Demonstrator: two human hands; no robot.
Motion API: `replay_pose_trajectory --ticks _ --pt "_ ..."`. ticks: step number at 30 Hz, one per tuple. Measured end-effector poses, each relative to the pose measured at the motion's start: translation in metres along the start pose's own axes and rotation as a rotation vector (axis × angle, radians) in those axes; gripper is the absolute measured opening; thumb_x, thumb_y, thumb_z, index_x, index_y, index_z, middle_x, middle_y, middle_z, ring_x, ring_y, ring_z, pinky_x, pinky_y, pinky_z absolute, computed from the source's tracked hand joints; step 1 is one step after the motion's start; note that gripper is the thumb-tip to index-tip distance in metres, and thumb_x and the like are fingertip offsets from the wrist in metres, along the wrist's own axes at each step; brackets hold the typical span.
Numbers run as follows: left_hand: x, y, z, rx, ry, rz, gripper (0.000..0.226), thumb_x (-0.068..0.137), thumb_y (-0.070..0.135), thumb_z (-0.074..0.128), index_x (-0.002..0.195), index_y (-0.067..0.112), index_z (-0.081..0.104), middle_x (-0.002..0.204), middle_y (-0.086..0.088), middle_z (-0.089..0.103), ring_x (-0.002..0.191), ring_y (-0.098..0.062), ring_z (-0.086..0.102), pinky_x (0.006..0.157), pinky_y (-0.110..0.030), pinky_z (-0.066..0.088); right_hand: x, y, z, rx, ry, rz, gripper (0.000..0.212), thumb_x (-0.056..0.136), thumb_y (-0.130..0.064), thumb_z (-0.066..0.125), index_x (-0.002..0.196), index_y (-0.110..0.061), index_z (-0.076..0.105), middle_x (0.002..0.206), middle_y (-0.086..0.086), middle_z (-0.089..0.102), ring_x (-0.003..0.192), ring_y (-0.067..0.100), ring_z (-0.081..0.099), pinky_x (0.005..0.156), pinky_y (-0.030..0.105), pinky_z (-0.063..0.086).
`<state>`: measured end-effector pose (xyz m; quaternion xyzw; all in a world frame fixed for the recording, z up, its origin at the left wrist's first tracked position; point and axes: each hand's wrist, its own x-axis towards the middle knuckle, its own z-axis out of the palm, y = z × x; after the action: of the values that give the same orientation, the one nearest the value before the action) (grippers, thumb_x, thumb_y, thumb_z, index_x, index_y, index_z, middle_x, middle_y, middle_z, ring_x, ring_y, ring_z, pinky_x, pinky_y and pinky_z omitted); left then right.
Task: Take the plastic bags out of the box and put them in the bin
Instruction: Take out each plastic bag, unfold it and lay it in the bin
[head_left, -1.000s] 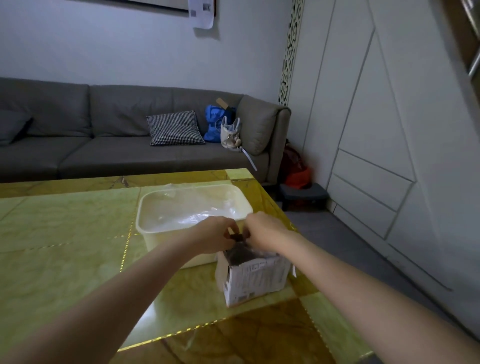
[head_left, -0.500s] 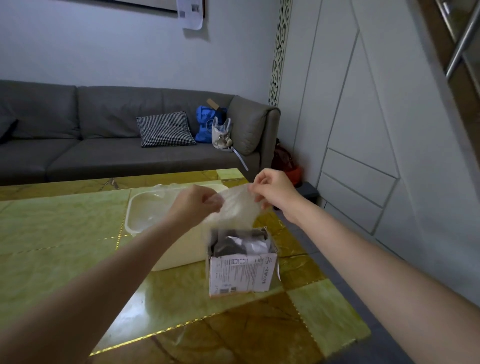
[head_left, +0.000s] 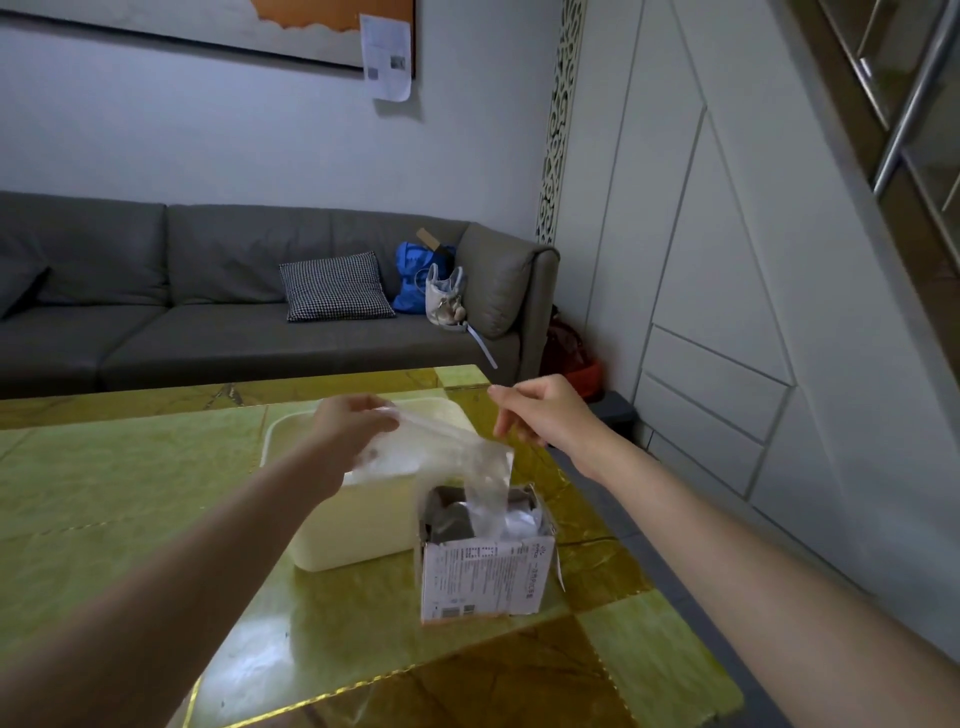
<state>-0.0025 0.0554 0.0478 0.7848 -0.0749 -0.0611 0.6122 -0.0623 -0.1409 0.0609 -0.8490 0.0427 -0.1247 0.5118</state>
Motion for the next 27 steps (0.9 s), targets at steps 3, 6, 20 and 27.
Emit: replay_pose_trajectory --ticks 3,6,20,27 --pt "0.001 0.003 -0.004 -0.14 -0.021 -0.01 0.01 0.088 0.0 0.056 0.082 0.008 0.059 0.093 -0.014 0.055 0.084 -0.022 0.053 0.07 -0.031 0.054 0.009 0.011 0.002 -0.033 0.05 0.184 0.043 0.093 -0.047 0.051 0.08 -0.009 0.066 0.078 -0.003 0.064 0.068 0.012 0.054 0.064 0.025 0.046" --pt "0.0 0.008 -0.006 -0.241 -0.082 0.06 0.018 0.089 -0.002 0.053 0.075 0.008 0.056 0.096 -0.016 0.056 0.091 -0.025 0.055 0.08 -0.034 0.054 0.008 0.021 0.015 0.22 -0.317 0.507 0.074 0.079 -0.071 0.051 0.124 -0.014 0.054 0.119 0.012 0.062 0.102 0.028 0.063 0.084 0.036 0.054" --pt "0.02 -0.005 -0.051 -0.049 0.029 0.099 0.008 0.09 0.007 0.054 0.087 0.011 0.06 0.089 -0.008 0.06 0.079 -0.016 0.056 0.07 -0.026 0.044 0.034 -0.005 0.02 0.538 0.075 0.126 0.01 0.09 -0.002 0.058 0.085 -0.007 0.065 0.062 0.002 0.061 0.046 0.005 0.053 0.049 0.018 0.043" --pt "0.024 0.002 -0.061 -0.073 0.013 0.189 0.07 0.08 0.034 0.064 0.139 0.018 0.031 0.127 -0.006 0.049 0.093 -0.019 0.055 0.073 -0.029 0.045 0.04 -0.032 0.06 -0.045 0.072 -0.244 0.019 0.096 -0.011 0.051 0.113 -0.01 0.059 0.089 0.013 0.066 0.032 0.001 0.047 0.037 0.017 0.039"
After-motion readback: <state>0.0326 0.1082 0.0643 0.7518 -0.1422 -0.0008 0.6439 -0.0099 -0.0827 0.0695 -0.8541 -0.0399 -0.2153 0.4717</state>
